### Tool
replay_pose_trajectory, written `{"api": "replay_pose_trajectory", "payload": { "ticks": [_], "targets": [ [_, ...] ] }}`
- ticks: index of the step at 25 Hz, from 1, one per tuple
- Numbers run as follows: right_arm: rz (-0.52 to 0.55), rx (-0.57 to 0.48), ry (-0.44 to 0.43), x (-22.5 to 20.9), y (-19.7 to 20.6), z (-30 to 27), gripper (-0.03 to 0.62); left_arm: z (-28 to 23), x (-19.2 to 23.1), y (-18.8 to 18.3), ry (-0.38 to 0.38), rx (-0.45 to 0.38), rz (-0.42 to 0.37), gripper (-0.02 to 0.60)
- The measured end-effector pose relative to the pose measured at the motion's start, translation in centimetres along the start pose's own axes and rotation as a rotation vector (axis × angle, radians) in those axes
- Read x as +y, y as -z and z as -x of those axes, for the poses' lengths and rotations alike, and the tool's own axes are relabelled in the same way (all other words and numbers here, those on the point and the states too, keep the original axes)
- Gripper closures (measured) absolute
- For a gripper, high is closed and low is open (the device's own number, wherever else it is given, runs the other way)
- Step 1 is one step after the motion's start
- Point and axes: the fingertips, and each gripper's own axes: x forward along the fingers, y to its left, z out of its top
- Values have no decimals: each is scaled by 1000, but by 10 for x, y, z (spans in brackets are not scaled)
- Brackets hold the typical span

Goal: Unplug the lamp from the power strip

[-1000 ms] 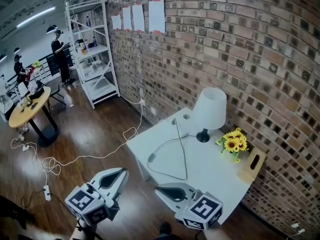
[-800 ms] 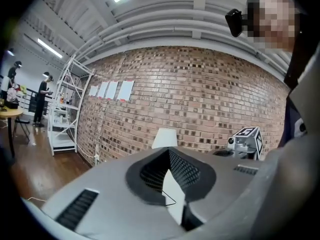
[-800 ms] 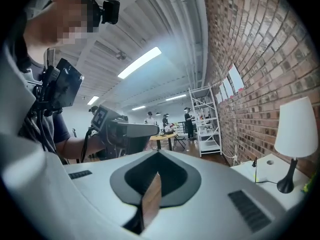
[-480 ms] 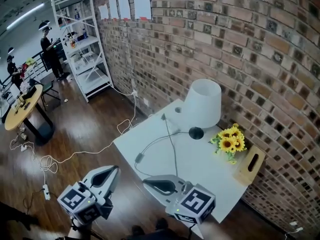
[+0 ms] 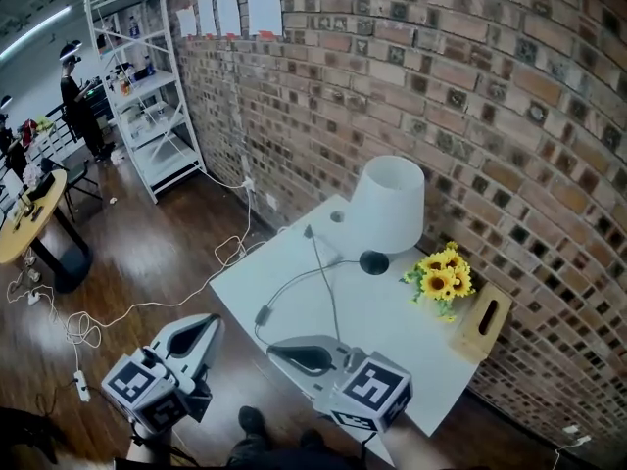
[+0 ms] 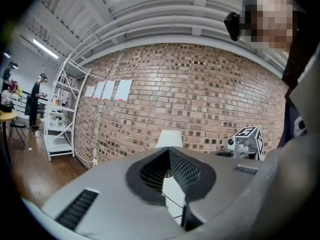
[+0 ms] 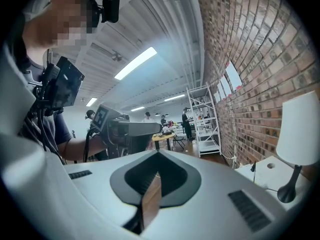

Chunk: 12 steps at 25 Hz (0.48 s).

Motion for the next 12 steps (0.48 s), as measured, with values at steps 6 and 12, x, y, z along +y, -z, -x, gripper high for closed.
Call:
{"api": "replay_pose_trajectory", "payload": {
  "ticks": [6,12],
  "targets": [
    [17,33,71,-16,-3,-30,591,-11,28,-5,80,-24,43,557],
    [19,71,126,-24,-14,-94,591,-5,95,-3,147,-19,26,558]
  ]
}}
